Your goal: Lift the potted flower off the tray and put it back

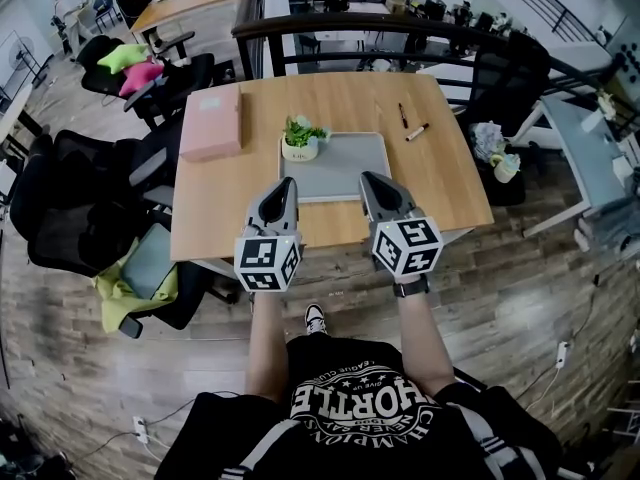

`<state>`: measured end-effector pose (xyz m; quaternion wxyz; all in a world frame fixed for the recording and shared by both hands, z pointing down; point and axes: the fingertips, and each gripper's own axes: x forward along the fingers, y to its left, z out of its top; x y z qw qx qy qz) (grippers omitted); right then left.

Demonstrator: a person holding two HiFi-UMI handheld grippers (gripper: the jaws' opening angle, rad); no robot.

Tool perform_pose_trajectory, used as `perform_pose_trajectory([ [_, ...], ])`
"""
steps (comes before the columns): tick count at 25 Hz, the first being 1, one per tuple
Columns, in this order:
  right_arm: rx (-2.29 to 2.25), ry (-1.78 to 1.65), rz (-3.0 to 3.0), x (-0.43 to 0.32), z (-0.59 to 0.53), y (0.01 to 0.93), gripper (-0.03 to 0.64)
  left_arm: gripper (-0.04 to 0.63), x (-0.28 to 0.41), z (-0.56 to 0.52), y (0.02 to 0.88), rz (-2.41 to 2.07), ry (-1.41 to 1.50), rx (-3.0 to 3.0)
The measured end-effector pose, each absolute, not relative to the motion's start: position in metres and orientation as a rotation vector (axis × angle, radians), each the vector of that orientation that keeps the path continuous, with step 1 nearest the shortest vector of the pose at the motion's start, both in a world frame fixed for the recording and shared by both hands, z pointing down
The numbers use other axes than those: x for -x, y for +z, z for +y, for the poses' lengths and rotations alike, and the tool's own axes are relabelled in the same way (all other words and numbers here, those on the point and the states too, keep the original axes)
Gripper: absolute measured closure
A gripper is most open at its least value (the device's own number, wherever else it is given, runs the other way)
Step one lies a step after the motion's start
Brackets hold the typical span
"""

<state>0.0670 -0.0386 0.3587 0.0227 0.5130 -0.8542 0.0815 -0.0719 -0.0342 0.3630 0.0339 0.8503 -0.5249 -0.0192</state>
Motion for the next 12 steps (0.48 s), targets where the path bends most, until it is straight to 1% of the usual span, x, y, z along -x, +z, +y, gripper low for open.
perform_pose_trajectory([
  [12,-1.570,0.233,-2.646,-0.032,-0.076,0.360,0.597,0.577,0.094,-0.068,0.363,-1.592,-0.031,-2.675],
])
